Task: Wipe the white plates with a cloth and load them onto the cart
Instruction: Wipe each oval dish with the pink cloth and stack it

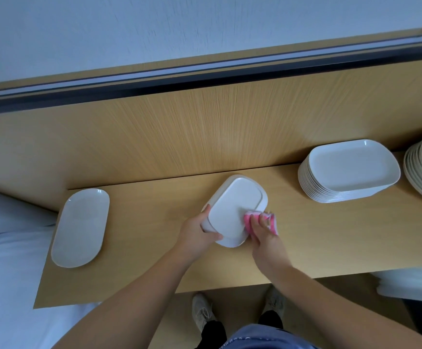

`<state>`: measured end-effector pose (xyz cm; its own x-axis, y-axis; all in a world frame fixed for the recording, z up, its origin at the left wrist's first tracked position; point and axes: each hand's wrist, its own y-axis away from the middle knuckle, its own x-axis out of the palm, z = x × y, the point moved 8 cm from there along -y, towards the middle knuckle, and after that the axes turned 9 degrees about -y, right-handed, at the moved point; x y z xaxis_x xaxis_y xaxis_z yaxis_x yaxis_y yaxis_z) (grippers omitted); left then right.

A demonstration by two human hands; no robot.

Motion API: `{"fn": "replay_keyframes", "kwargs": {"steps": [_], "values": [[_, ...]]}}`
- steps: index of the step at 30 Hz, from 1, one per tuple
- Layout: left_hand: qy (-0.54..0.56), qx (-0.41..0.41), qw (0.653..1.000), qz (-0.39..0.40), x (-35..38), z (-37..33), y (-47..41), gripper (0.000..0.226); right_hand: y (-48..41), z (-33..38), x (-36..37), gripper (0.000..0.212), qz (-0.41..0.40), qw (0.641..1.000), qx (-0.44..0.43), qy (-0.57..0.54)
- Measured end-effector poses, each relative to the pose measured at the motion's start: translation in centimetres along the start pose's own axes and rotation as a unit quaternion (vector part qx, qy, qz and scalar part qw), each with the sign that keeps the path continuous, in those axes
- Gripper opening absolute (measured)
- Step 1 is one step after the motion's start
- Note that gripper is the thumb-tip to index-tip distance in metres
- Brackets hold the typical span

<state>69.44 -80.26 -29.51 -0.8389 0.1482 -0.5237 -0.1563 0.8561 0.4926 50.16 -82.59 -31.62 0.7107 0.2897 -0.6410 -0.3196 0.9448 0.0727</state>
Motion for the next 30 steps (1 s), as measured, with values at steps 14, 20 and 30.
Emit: {"fn": "replay_keyframes", "kwargs": {"steps": [14, 20, 30], "values": [[-0.002, 0.005, 1.000, -0.003, -1.2, -1.1, -0.9, 0.090, 0.1, 6.0, -4.7, 0.021, 0.001, 0.986, -0.039, -0.163], [-0.005, 0.009, 1.000, 0.002, -1.3, -1.3, -0.6, 0.088, -6.6, 5.7, -7.7, 0.039, -0.047, 0.993, -0.113, 0.004], [0.015, 0.008, 1.000, 0.013, -0.8, -0.9, -1.0, 0.090, -9.0, 2.0, -0.7, 0.054, 0.141, 0.972, 0.050, 0.179]]}}
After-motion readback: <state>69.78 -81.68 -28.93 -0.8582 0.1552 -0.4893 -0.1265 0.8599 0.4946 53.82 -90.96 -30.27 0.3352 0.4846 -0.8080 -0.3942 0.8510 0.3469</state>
